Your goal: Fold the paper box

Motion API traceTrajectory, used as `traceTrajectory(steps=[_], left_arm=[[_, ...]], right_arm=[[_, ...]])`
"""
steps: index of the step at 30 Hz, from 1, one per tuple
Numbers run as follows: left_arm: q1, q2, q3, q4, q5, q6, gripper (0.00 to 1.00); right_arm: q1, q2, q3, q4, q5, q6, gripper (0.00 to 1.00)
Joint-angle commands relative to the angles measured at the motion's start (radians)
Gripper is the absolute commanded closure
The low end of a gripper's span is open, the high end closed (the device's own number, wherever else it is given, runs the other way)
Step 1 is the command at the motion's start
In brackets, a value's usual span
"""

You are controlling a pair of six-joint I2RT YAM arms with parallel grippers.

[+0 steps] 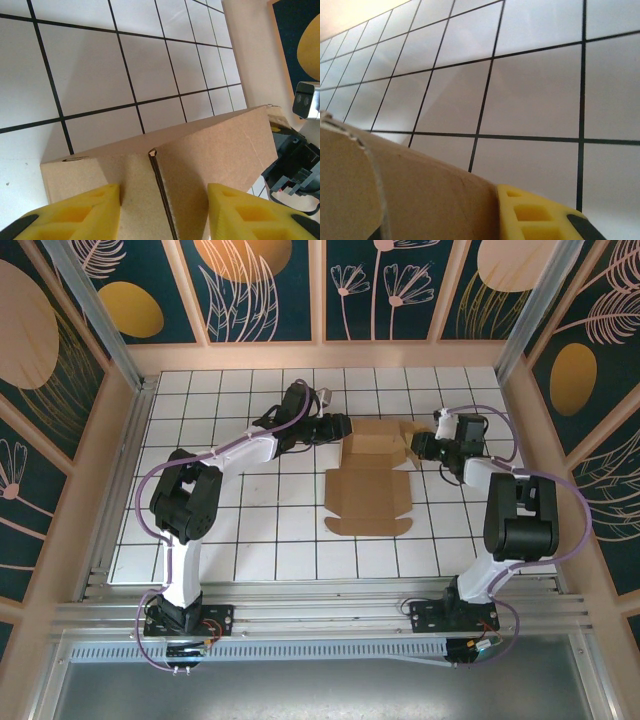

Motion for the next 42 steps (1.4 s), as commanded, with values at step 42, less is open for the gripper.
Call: traceTrajectory(steps=[42], left_arm=[[-0.045, 0.014, -0.017, -0.011, 0.019, -0.013, 0.55]], right_arm=[[0.262, -0.097, 0.011, -0.115, 0.227, 0.442, 0.76]])
